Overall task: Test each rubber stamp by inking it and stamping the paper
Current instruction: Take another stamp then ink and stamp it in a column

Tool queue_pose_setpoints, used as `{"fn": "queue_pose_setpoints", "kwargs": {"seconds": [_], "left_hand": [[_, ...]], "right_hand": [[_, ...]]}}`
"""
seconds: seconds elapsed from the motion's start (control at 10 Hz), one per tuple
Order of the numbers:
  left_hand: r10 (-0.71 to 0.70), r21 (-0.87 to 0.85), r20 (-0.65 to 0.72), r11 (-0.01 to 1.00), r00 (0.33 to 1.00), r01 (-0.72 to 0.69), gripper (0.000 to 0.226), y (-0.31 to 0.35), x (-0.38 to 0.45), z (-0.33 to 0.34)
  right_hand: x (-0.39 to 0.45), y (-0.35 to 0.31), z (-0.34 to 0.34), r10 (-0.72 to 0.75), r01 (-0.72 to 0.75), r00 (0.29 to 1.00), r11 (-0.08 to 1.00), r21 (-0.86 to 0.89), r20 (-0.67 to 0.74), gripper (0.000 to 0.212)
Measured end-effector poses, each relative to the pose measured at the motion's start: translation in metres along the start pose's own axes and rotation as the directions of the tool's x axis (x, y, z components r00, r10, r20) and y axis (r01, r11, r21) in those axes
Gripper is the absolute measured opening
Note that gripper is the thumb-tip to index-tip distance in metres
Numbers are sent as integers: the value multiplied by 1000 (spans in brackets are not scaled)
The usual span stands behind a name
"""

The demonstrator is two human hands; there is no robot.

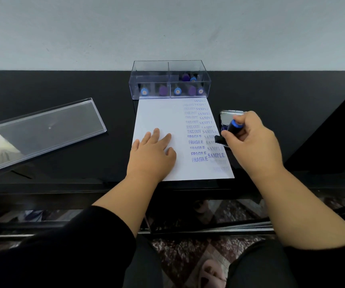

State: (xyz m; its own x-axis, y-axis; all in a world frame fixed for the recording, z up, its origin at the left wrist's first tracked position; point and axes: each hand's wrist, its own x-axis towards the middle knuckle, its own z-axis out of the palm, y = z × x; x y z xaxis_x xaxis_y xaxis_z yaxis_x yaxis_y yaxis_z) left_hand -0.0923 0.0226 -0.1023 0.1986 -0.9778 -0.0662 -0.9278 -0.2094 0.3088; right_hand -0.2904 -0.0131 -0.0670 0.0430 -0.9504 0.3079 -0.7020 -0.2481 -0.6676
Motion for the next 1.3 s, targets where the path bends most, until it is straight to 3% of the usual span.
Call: {"fn": "queue_pose_setpoints", "kwargs": {"seconds": [1.3], "left_hand": [[-11, -8, -5, 1000, 1000, 11, 50, 1, -1, -1]], "right_hand": [[10, 10, -7, 7, -7, 999, 1000, -1, -43, 23]]}}
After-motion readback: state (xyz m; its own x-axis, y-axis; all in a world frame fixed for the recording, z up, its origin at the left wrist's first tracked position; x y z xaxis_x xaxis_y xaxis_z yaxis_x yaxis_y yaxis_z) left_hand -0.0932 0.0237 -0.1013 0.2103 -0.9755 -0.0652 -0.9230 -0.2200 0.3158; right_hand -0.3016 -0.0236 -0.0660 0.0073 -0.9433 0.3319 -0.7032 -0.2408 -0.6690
